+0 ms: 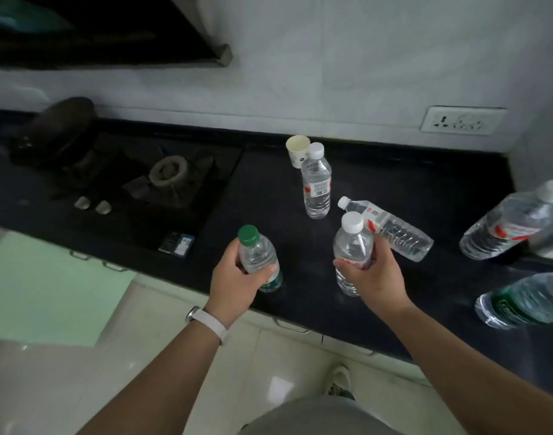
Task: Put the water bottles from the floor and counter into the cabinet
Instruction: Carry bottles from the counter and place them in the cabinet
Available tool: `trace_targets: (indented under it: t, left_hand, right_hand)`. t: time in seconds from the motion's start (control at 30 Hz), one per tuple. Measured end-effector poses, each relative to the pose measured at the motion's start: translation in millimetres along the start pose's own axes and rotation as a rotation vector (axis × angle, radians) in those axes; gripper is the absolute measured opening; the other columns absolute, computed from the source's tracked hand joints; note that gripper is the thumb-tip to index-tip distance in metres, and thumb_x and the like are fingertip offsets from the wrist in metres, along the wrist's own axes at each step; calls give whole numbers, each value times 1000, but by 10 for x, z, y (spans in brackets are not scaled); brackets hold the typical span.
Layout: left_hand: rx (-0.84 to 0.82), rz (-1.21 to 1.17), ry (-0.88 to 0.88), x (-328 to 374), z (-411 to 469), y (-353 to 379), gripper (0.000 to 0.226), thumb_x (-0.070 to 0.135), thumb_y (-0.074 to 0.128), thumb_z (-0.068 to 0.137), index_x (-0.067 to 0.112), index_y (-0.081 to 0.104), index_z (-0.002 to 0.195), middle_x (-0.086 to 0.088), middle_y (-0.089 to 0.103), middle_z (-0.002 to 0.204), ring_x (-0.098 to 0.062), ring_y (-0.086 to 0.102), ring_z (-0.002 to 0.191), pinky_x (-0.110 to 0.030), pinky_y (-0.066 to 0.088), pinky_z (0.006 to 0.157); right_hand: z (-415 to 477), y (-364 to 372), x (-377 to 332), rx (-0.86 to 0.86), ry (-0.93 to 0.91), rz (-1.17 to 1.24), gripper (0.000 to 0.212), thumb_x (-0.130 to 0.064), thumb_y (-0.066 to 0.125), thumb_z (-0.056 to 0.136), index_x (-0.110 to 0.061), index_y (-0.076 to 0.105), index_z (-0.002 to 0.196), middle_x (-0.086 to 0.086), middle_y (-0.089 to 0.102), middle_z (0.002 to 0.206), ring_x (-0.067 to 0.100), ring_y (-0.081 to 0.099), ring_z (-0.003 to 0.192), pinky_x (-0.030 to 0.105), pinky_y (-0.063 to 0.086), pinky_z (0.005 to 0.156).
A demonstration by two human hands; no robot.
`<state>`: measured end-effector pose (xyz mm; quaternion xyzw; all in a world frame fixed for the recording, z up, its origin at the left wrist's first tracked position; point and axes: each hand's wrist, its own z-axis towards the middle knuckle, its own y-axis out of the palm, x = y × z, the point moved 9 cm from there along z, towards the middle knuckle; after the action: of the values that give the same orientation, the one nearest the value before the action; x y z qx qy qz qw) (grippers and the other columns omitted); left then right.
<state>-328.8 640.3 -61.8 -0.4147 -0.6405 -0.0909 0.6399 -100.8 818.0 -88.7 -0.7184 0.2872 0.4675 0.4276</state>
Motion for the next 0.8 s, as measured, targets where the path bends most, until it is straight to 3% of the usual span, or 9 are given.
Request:
trace_targets:
  t: [0.2,0.37,0.5,0.6,0.7,0.8]
  left_hand:
    - [129,-37,-15,-226,-368,-674,50,13,89,73,38,64,108,23,72,99,0,69,91,-23,57,81]
    - [228,-83,-75,-659,-937,-1377,52,13,88,74,39,61,110,20,70,102,3,67,91,-10,52,71]
    - [339,-137,-137,-1164,-1552,-2030,58,17,89,73,38,61,118,18,69,108,-2,66,97,-14,52,76]
    - [421,-192,-164,-1517,-2027,-2521,62,17,89,73,34,61,125,17,70,111,-4,67,100,-24,55,84]
    - [489,-240,-181,-1791,-2484,-2959,59,14,89,74,43,60,117,21,70,106,-1,68,97,-23,55,84]
    - [571,-274,-194,-2033,-2930,-3380,60,15,89,73,36,61,123,20,71,107,-1,69,96,-24,56,85]
  right_hand:
    - [-289,601,-340,-161,-58,-39,69,-31,87,72,-35,45,127,-13,61,115,8,59,105,31,48,91]
    - [-816,1244,-603,-260,-135,-62,62,-29,87,71,-43,45,115,-15,62,108,5,61,98,27,49,82]
    - [-1460,1854,-808,-376,-170,-70,56,-23,83,75,-41,47,113,-14,63,102,4,64,84,18,51,65]
    - [-1955,2315,-932,-437,-220,-95,57,-29,84,73,-44,47,114,-20,62,102,0,63,89,22,50,75]
    - [-2413,2775,-1044,-514,-251,-91,54,-29,84,75,-41,49,114,-20,63,101,-4,62,86,24,48,78]
    - [-2843,3195,-1228,-572,-313,-88,53,-27,85,74,-34,54,116,-16,65,102,0,64,87,27,50,82]
